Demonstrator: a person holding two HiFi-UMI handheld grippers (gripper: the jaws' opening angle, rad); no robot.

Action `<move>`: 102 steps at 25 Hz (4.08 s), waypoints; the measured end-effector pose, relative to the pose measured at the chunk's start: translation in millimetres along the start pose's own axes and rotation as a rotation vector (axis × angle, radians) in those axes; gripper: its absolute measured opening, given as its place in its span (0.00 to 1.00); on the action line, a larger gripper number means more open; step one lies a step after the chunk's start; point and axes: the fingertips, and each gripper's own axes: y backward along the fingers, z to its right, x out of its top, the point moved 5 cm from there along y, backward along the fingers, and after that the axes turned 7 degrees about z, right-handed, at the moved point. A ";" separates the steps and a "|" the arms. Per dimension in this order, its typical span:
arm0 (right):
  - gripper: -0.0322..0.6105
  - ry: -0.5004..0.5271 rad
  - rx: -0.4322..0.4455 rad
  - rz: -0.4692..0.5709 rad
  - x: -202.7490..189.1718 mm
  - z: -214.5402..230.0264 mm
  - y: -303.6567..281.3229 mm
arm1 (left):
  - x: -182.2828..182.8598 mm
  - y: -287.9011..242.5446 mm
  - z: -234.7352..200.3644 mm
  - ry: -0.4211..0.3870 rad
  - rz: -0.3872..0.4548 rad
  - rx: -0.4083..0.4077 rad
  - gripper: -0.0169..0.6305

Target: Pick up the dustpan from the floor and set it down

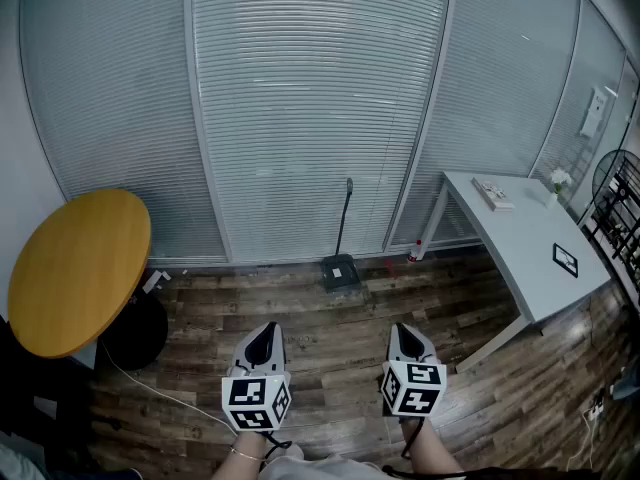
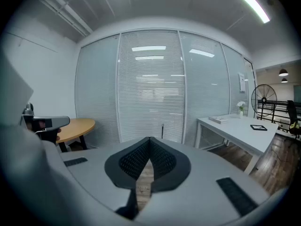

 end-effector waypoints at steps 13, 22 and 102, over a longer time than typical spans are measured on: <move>0.10 -0.044 -0.002 -0.002 -7.9 -14.8 -4.6 | -7.1 3.3 -18.1 0.008 -0.014 0.001 0.05; 0.10 -0.089 -0.059 -0.025 -17.7 -20.4 -21.5 | -7.8 -14.7 -38.2 -0.019 -0.019 -0.039 0.05; 0.10 -0.065 -0.148 -0.073 92.1 178.2 -628.4 | -50.5 -699.4 -104.6 0.008 -0.113 -0.138 0.05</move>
